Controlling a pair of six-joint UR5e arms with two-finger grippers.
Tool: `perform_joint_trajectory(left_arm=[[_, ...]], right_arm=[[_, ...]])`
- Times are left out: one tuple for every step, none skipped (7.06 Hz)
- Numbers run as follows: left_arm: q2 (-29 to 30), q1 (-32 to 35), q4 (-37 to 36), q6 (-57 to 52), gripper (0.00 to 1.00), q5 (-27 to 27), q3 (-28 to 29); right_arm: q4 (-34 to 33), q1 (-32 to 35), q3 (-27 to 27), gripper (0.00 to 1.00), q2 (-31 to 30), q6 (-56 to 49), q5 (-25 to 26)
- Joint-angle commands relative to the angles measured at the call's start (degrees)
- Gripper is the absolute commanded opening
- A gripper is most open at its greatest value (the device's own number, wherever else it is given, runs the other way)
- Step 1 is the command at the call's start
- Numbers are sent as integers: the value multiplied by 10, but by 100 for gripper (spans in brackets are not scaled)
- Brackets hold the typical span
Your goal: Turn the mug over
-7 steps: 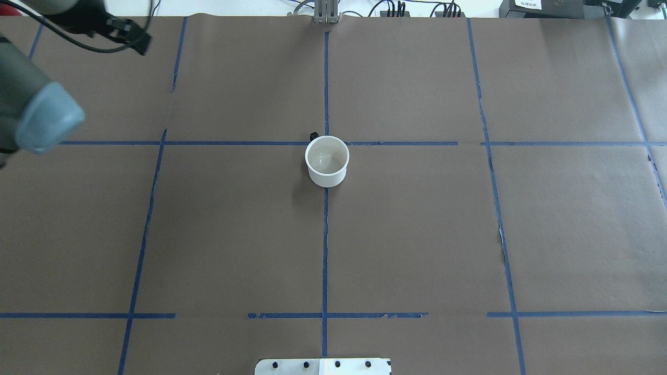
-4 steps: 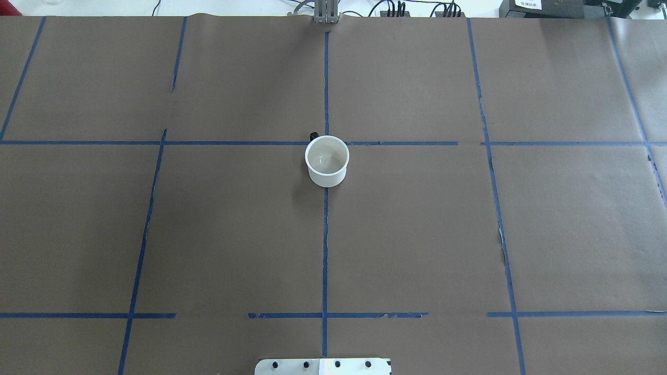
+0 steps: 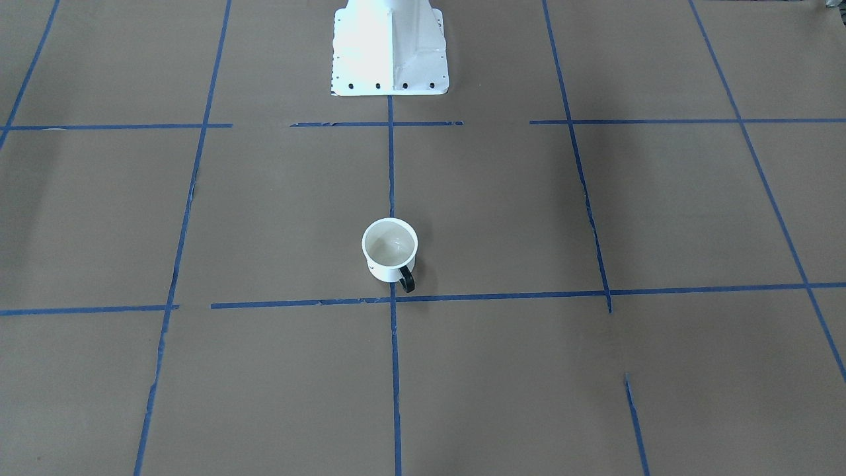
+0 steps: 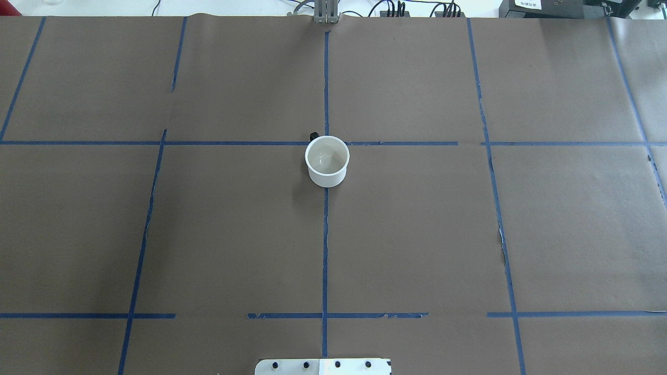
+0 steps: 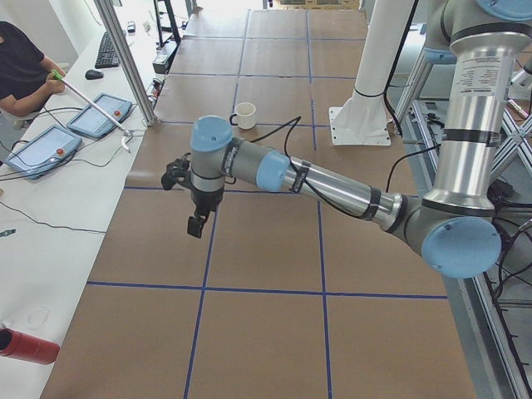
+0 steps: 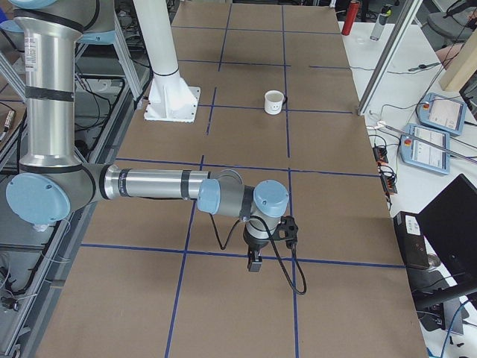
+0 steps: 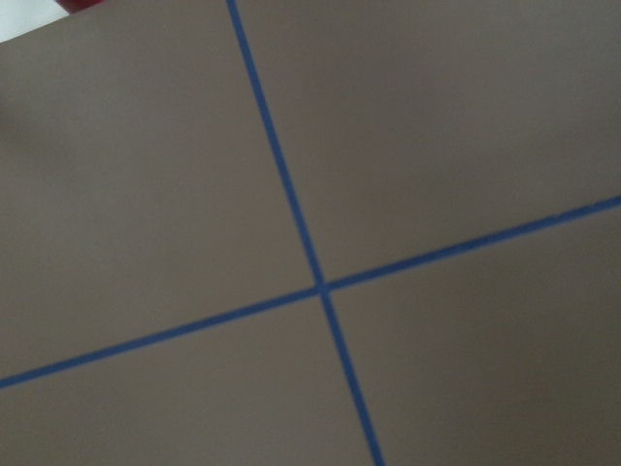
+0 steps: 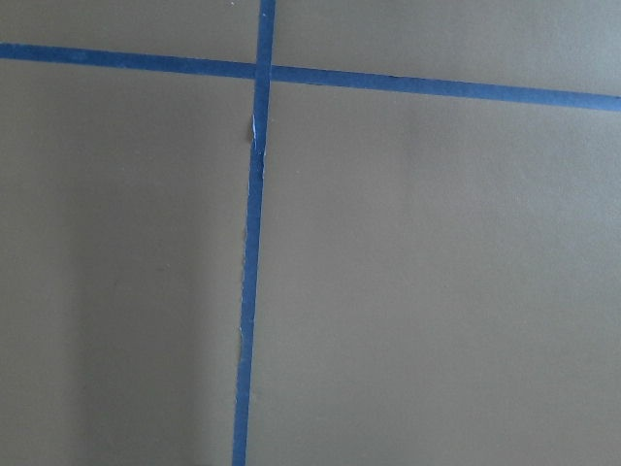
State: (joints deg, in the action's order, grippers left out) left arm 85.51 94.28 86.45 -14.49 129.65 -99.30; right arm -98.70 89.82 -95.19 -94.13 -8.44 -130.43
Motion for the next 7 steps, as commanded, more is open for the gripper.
perform_joint_trajectory(left_arm=[[-7, 3, -6, 30, 100, 25, 5], [-5, 0, -3, 94, 100, 71, 0], [-10, -2, -1, 89, 100, 68, 2], [-10, -3, 0, 89, 100, 68, 2], [-10, -6, 0, 88, 100, 67, 2], [-16, -19, 0, 88, 100, 51, -2], [-17, -23, 1, 88, 100, 48, -3]], right_arm=[[0, 0, 0, 100, 0, 0, 0], [0, 0, 0, 100, 0, 0, 0], [0, 0, 0, 100, 0, 0, 0], [0, 0, 0, 100, 0, 0, 0], [0, 0, 0, 100, 0, 0, 0], [0, 0, 0, 100, 0, 0, 0], [0, 0, 0, 100, 0, 0, 0]])
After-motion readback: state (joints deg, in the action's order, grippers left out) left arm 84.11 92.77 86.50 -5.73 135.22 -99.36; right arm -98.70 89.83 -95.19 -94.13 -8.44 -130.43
